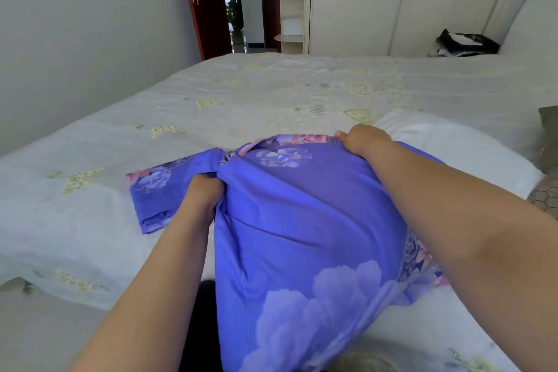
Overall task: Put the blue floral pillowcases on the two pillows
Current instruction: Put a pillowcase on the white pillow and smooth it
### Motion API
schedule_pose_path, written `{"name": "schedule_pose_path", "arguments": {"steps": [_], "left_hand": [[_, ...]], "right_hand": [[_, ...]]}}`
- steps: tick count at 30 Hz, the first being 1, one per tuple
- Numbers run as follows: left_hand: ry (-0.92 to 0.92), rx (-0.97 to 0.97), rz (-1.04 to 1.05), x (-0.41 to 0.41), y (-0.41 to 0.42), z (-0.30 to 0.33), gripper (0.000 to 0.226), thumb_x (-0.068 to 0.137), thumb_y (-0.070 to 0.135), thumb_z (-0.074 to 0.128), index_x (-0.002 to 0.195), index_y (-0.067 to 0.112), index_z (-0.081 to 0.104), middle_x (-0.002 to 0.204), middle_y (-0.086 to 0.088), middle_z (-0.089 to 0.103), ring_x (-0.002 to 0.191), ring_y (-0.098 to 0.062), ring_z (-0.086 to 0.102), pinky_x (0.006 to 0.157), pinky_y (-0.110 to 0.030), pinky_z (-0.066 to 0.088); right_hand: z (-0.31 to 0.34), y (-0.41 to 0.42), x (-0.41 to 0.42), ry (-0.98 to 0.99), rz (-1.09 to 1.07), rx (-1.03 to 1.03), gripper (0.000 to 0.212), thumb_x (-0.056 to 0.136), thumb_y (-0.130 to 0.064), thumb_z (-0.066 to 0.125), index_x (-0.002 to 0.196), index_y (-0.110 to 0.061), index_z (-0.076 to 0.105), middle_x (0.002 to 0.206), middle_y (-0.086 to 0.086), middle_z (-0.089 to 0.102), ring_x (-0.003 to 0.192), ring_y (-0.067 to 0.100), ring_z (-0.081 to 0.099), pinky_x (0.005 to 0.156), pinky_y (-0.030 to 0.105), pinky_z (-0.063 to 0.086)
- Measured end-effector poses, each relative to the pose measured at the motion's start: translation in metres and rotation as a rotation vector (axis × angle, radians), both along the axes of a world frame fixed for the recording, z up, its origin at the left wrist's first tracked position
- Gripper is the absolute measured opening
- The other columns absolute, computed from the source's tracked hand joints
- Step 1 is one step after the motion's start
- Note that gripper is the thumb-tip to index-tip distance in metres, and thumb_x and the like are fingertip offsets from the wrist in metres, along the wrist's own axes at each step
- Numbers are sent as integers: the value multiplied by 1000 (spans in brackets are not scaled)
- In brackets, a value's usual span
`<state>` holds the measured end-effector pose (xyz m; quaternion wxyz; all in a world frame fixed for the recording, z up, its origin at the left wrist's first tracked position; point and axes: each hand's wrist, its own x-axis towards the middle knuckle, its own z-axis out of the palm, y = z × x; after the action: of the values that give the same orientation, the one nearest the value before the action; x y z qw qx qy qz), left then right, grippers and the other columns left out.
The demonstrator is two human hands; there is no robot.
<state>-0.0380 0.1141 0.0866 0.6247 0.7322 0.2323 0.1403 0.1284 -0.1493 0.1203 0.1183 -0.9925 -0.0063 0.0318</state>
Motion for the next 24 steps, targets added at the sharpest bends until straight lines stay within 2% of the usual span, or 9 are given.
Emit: {"name": "schedule_pose_path", "arguments": {"steps": [2,4,6,10,13,15,18,20,24], "left_hand": [[-73,56,91,5,0,4,20,96,3,44,111,4,58,102,-5,53,89,-14,47,55,-17,39],[-114,155,120,5,3,14,17,97,1,42,88,10,54,90,-3,50,93,-12,38,43,-5,31],[-185,200,153,11,10,24,22,96,3,44,78,15,49,82,1,48,92,-11,39,44,-9,33],[-557,182,50,21,20,56,18,90,7,54,79,20,50,81,9,51,70,8,45,67,-10,39],[-663,138,-117,19,18,88,31,89,-2,50,71,24,47,73,15,50,67,1,42,66,-15,40],[-690,212,-135,18,26,95,30,83,-4,46,68,21,45,75,7,52,70,-6,42,68,-22,38],[-609,170,26,28,47,73,11,79,7,51,83,11,61,95,-6,64,85,-16,58,81,-35,48],[-559,115,22,39,49,58,16,83,6,55,93,5,68,106,-11,69,99,-23,64,91,-42,52],[-386,-62,35,33,26,66,33,72,29,66,99,11,67,103,-6,68,91,-22,63,84,-38,51]], "right_hand": [[6,-4,-1,1,37,-52,59,96,-54,33,119,-4,57,124,15,57,111,31,54,85,35,39],[17,-12,-4,83,74,-99,61,96,-51,38,123,1,55,127,19,56,113,32,53,90,33,39],[39,-20,-8,123,55,-67,62,95,-51,43,123,2,56,126,19,57,106,31,55,89,32,40],[82,-34,-9,-98,25,429,35,91,-27,55,108,4,63,107,20,61,91,29,56,76,32,43],[99,-35,-14,-251,-38,873,15,87,-22,58,77,-11,60,84,8,60,81,22,55,67,28,43],[105,-51,-20,-370,-6,756,26,91,-28,55,74,-9,58,79,8,58,77,23,52,64,28,38],[102,-105,-25,-655,-230,551,34,94,-34,49,102,-4,62,106,20,63,100,35,56,79,34,41],[88,-129,-29,-680,-352,461,36,96,-37,44,112,-8,59,116,19,61,110,37,53,86,37,41],[71,-130,-33,-649,-363,320,40,99,-41,36,114,-10,55,113,22,60,106,40,53,82,39,40]]}}
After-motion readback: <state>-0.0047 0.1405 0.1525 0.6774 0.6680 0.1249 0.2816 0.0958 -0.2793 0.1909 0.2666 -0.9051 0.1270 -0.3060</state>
